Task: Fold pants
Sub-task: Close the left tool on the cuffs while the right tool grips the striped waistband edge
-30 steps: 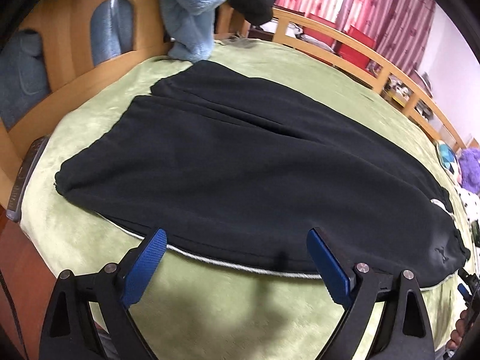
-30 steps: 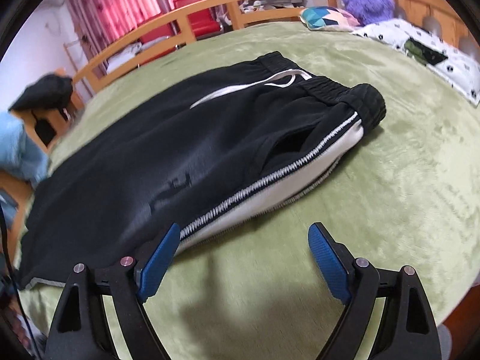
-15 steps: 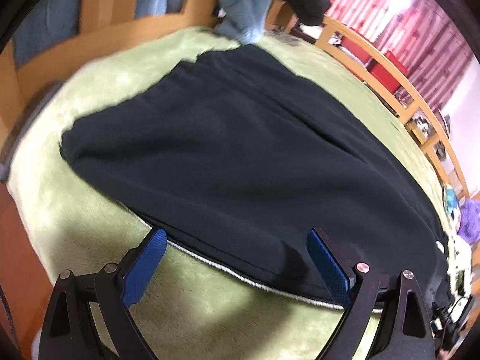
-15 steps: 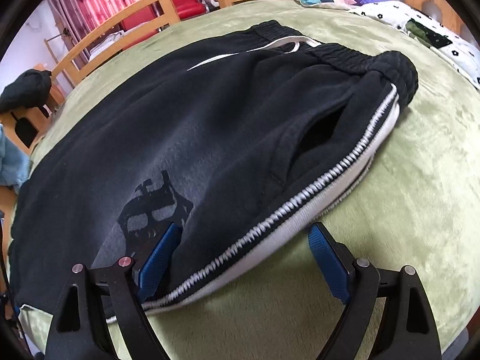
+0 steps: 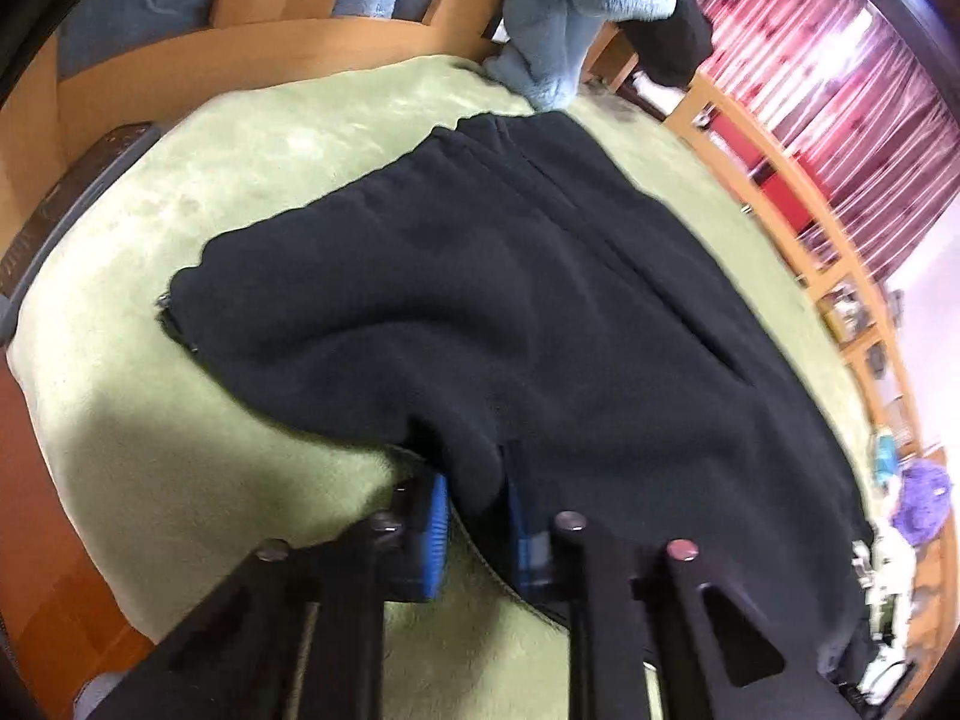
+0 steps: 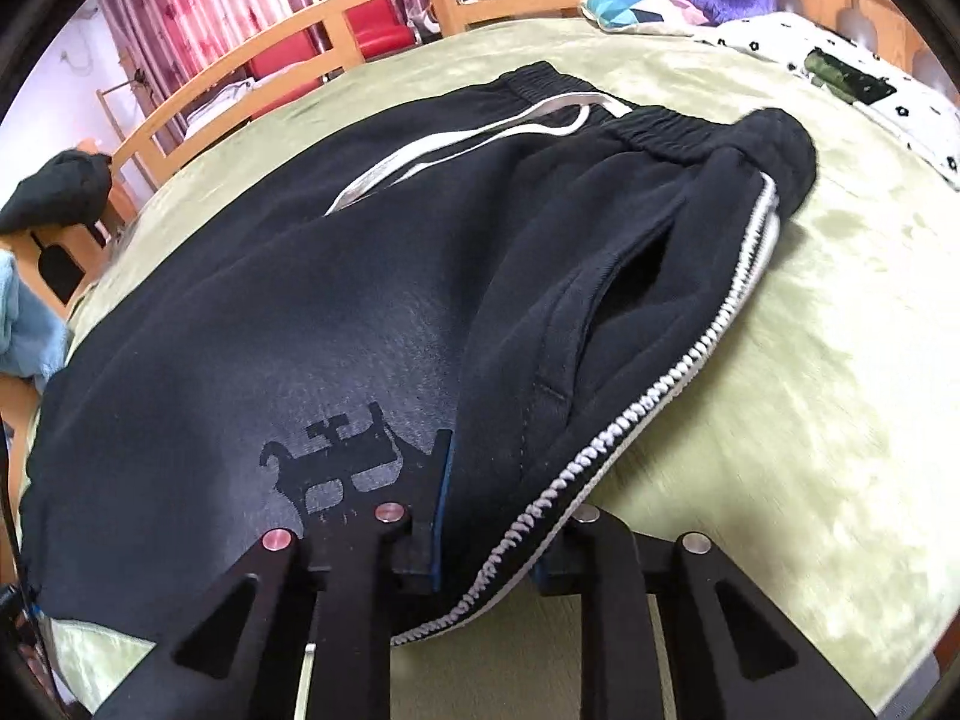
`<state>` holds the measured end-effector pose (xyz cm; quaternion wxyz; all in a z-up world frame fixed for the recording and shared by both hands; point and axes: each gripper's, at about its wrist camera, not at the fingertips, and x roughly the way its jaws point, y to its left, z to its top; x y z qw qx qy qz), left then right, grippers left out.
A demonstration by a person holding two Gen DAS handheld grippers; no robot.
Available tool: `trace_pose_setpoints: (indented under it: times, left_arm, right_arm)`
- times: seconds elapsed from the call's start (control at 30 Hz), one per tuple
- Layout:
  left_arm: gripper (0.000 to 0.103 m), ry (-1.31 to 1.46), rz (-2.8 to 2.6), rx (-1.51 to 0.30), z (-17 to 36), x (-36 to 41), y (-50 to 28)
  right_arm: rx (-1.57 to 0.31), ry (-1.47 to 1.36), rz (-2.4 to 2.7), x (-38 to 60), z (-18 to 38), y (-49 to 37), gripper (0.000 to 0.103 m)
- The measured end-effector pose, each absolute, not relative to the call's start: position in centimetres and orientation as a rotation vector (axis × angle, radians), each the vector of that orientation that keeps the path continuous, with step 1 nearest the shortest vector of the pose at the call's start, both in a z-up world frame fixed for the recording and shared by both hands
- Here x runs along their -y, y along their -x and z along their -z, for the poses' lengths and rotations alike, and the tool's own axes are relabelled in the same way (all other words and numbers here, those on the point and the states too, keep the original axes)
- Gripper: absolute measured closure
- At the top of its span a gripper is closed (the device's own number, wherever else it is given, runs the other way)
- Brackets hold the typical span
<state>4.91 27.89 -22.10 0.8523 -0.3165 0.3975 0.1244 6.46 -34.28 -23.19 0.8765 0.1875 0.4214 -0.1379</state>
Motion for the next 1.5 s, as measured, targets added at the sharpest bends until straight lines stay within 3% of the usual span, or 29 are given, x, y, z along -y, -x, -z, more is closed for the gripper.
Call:
trace_pose_setpoints:
  times: [0.47,0.7,0.8,0.87,0.97,1.1,1.17,1.2,1.23,1.27,1.5]
  left_arm:
    - [0.092,0.686,-0.215,-0.815,20.2,-29.8,-1.3]
    - [0.091,0.698,-0.233,-0.873,21.8,-30.2,-1.3]
    - [0.080,0.731,-0.253,-0.885,22.1,-30.5,-1.1]
    - [0.069,0.748,-0.287,-0.880,22.3,-31.1,-0.7]
    - [0.062,0.765,-0.287,-0.872,22.8,-31.3,-0.8]
    - [0.058,0.692,-0.315,-0.879,22.9,-30.3,-2.2]
    - [0.059,0.689,-0.323,-0.875,23.0,-30.2,-2.7]
    - [0.060,0.698,-0.321,-0.865,23.0,-30.2,-2.9]
    - [0.078,0.690,-0.316,-0.855,22.9,-30.2,-3.2]
    - [0.089,0.667,-0.299,-0.870,22.7,-30.0,-3.6]
    - [0.090,0.641,-0.273,-0.874,18.3,-29.6,-4.2]
  right_arm:
    - [-0.863,-0.419,0.266,34.5,20.8,-0.3,0.087]
    - [-0.884,-0.381,0.242,34.0,21.2,1.0,0.084]
    - [-0.922,-0.404,0.233,34.8,22.2,0.5,0.074]
    - [-0.922,-0.384,0.271,35.5,22.3,0.8,0.047]
    - [-0.892,-0.414,0.287,36.8,22.4,1.7,0.034]
    - [-0.917,-0.440,0.280,37.2,23.5,0.8,0.034]
    - [-0.900,-0.406,0.299,36.6,23.6,0.1,0.039]
    - [-0.892,-0.405,0.293,36.5,23.5,-0.1,0.055]
    - [-0.889,-0.414,0.269,36.3,23.5,-0.5,0.074]
    - [-0.891,-0.430,0.237,36.1,23.4,-0.8,0.078]
    - [-0.861,-0.439,0.242,36.1,19.9,-1.3,0.083]
